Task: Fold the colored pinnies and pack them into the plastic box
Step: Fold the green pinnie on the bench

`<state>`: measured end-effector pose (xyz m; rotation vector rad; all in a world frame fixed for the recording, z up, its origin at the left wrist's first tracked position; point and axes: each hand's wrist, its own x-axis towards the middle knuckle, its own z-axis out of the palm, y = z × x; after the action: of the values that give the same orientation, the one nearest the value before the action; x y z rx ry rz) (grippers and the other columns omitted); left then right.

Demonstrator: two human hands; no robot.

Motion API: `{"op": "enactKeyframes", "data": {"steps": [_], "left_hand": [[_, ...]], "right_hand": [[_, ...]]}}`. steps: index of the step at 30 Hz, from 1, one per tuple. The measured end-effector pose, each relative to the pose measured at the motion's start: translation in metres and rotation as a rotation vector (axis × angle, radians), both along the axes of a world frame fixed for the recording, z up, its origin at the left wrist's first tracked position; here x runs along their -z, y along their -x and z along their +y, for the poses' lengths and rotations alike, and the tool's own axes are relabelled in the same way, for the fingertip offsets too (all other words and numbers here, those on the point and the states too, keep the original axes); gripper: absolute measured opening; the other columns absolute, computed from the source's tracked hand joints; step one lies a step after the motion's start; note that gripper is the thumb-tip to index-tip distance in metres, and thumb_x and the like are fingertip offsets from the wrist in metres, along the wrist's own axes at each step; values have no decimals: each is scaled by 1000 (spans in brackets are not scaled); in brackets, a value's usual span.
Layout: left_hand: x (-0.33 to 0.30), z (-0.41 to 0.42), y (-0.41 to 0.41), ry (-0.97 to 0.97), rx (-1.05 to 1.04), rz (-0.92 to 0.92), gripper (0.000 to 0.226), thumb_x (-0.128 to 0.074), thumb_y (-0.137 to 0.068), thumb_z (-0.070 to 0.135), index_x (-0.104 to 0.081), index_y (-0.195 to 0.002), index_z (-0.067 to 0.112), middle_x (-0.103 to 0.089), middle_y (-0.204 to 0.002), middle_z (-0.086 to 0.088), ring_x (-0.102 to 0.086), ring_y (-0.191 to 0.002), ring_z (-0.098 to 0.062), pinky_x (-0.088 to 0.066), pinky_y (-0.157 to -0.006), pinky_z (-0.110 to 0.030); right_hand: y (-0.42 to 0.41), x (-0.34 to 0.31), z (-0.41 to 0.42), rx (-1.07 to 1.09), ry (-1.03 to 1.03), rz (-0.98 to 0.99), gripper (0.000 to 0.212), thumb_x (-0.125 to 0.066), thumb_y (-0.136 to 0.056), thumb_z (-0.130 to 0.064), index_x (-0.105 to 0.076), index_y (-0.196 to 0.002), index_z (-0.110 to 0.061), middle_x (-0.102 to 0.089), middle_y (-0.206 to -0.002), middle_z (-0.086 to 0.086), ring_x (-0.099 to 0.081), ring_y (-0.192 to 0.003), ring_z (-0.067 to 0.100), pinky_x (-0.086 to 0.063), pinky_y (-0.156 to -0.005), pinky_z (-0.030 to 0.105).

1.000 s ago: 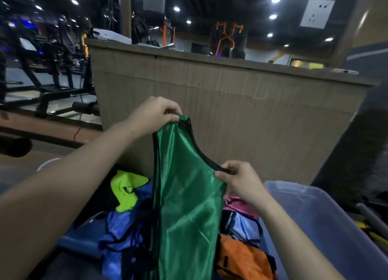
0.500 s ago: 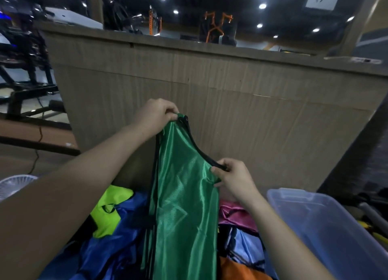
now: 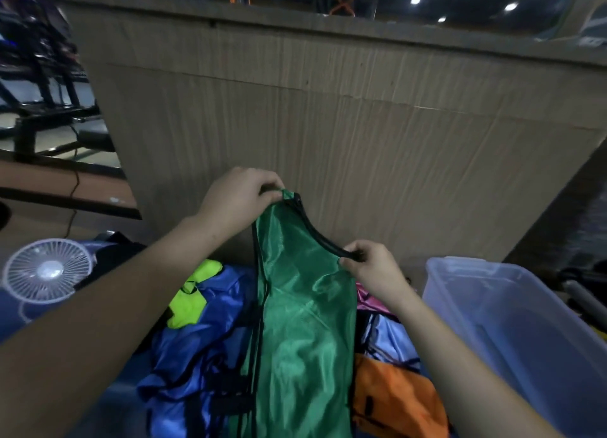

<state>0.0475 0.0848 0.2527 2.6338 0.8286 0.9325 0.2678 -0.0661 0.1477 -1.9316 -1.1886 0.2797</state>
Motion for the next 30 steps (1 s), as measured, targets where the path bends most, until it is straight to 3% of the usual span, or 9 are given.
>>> {"op": "enactKeyframes", "data": {"steps": [3,7,13,19,22,26,28,30], "left_hand": [[13,-25,19,-51,-1,8,9,-65,-92,34,-73,-97,32,-71,-101,11,-65,-98,-17,-53,-80,-41],[32,-63,45,-75,13,0,11,-64,-93,35,-72,-99,32,-69,-101,11,-64,-101,-19,-52,-80,-41],[69,-111,77,-76,34,-7,10,-63,-94,34,-71,-99,32,-65,-97,14,-63,-98,-15,-53,-75,-40],[62,-126,101,-72,-4,-87,10,-67,-92,28,-74,-98,25,-72,-98,6,-66,-95,-21,-53,-82,-43],[37,-140,115,-119,-7,-130,15,-64,-89,30,-75,-97,23,-72,-96,2,-66,-94,-24,-52,-84,-44],[-14,-145,120,-160,-42,-172,15,-65,-89,31,-76,-98,25,-74,-97,3,-66,-94,-21,-51,-86,-40],[-38,-141,116,-183,-56,-200,14,-68,-90,27,-76,-100,23,-75,-99,2,-66,-94,-19,-51,-86,-34],[-58,-131,110,-198,-56,-206,14,-68,-91,24,-77,-102,20,-74,-98,2,-65,-93,-16,-48,-85,-27]], "right_hand": [[12,4,-16,-15,56,-90,14,-78,-81,-16,-68,-80,-25,-69,-83,-7,-63,-80,12,-41,-70,24],[28,9,-40,-59,75,-207,20,-77,-81,-10,-64,-82,-25,-64,-91,-2,-62,-87,18,-41,-77,27],[51,32,-72,-73,55,-310,19,-72,-76,3,-71,-92,-7,-66,-94,8,-64,-92,28,-32,-72,20],[66,25,-93,-21,-33,-258,9,-72,-87,-11,-67,-92,-17,-73,-90,4,-65,-84,19,-46,-71,32],[85,6,-110,-59,-32,-274,14,-71,-86,-11,-63,-84,-21,-71,-82,0,-65,-80,20,-48,-70,33],[96,-29,-118,-116,-78,6,15,-70,-88,-7,-60,-79,-15,-66,-71,-4,-64,-48,30,-56,-50,46],[99,-49,-115,-140,-147,192,16,-66,-91,-1,-58,-80,-11,-61,-76,-1,-63,-47,25,-59,-55,51],[99,-66,-109,-158,-204,278,16,-63,-92,3,-58,-82,-8,-58,-81,6,-65,-55,22,-62,-59,47]]}}
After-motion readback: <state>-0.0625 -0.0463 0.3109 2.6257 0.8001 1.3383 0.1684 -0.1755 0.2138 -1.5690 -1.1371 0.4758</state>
